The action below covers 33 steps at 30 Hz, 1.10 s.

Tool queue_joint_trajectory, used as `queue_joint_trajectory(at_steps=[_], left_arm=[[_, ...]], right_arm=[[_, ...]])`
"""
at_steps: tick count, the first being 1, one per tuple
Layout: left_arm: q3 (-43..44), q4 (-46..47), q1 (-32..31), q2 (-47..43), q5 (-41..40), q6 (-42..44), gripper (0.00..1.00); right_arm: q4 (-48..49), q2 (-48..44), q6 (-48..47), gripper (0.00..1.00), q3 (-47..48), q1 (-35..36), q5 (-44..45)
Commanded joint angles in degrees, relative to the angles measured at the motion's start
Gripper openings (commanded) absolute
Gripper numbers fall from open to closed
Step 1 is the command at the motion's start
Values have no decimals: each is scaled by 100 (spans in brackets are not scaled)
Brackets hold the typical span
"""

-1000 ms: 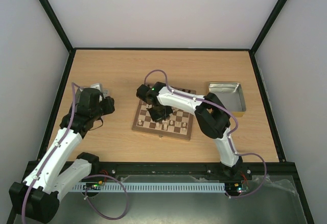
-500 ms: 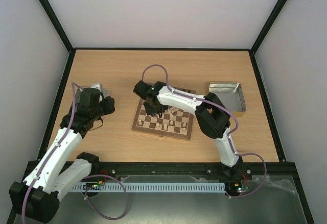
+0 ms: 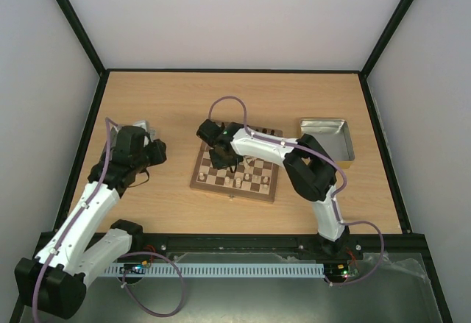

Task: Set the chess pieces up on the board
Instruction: Pick up the chess piece from the chessboard.

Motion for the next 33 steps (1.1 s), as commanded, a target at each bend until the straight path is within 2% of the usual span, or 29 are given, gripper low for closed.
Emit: queue_joint_trajectory(at_steps=[1,4,8,12,17,22,30,33], left_arm=[[-27,78,41,38,93,72,49],[-32,95,40,43,151,96,49],[-26,115,41,18,257,122,49],[-17,150,47,-25,439,144,51],[-74,359,42,55,994,-74,54],[-234,959,44,217,2130,-604,57],[-315,2012,39,500,3862,-1256,71],[-344,2157,32,816,4519,-1344,71]], right_arm=[[297,-224,4,28,-212,-30,-75],[477,-211,-75,21,-287,-29,-103],[554,-290,-156,7,-375,-42,-81],[783,-713,-517,2,-718,-71,-111],[1348,-1442,-1124,2,-1347,-292,-578],[1976,-2017,-1756,2,-1796,-378,-1394],[2215,-2651,-2757,2,-2012,-378,-2553],[2418,-2967,-2968,2,-2200,-378,-3024]])
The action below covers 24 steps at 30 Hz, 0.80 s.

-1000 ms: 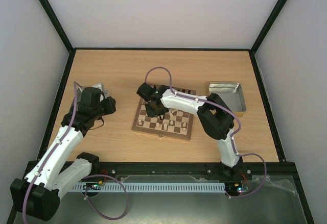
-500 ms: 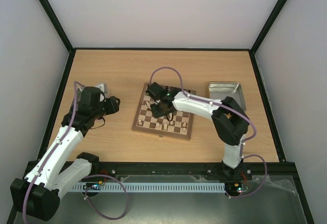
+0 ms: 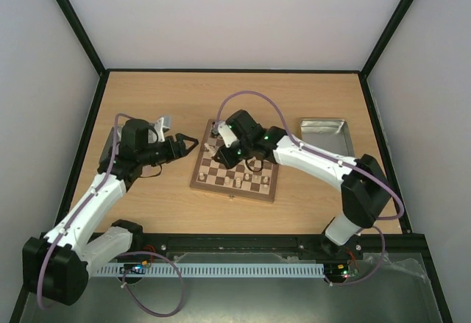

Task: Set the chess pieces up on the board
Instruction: Pick up the chess piece from the chessboard.

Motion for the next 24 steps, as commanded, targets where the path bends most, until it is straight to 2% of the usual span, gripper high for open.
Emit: queue_joint_trajectory(at_steps=[1,5,8,10,15,24], left_arm=[[-110,545,28,397,1413,-351,70],[-141,837,32,625,2067,-649,66],[-169,1057,34,664,2244,-884,64],[-240,1227,33,726,2391,-1045,59],[-399,1517,31,769,2598,-1326,42],[-455,1444,28,617,2795,-1354,31]], right_arm=[[395,-561,-636,2,-265,25,-983],[326,-738,-772,2,-341,25,-1491],[278,-828,-853,2,-405,25,-1637],[354,-905,-837,2,-480,25,-1707],[455,-1005,-737,2,-591,24,-1664],[492,-905,-615,2,-557,25,-1484]])
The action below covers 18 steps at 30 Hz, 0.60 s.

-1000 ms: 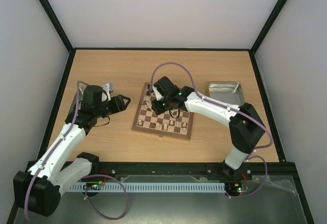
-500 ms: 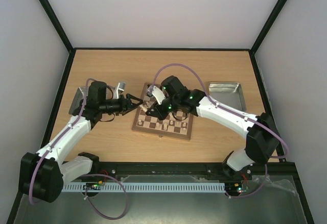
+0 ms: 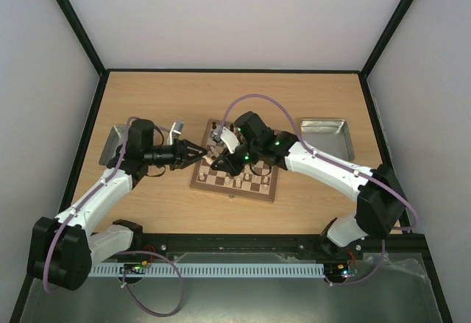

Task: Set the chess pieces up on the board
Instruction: Pick up the chess piece from the chessboard.

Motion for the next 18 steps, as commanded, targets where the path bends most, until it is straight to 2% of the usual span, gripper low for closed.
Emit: queue_joint_trajectory(at_steps=[1,7,9,12,14,18], left_arm=[[-69,129,32,-143,279,-103,29],[-63,-11,27,-90,135,102,6],[-26,-73,26,-106,-50,219,3],[150,-657,31,-183,-710,682,3],[299,-985,30,-253,-1243,961,2],[443,-1352,-115,-401,-2172,1346,2]], right_arm=[[169,-67,61,2,4,22,67],[182,-21,128,2,37,25,160],[156,-13,182,2,44,25,370],[143,-58,427,2,-8,23,1313],[181,-115,725,2,-99,17,2340],[119,-180,1236,2,-155,-46,3722]])
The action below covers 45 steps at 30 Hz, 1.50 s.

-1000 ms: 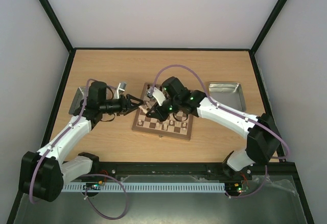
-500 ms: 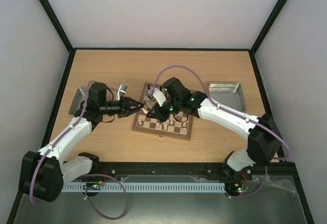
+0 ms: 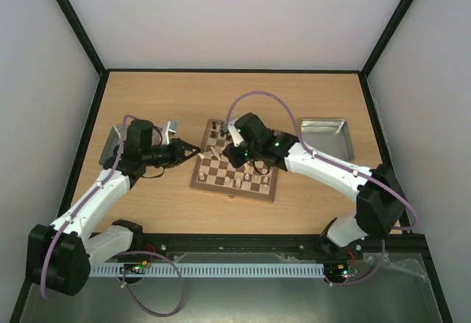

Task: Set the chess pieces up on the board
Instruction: Pick up the chess piece from the chessboard, then place the chess piece on the chessboard.

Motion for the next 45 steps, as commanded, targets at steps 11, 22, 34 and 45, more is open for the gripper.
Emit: queue_joint_trajectory(at_steps=[11,22,34,45], left_arm=[[116,-492,-2510,-235,-4615,994,2],[-239,347,-3974,783,-6272,1283,4],[-594,1176,-4296,1390,-6615,1157,5],[-680,1477,-4295,1723,-6473,1078,7]], right_arm=[[-333,-533,2187,2,-132,-316,3680],[-286,-588,2353,3,-254,-335,3419],[-299,-507,2331,3,-241,-336,3361],[-344,-490,2336,4,-241,-332,3320]])
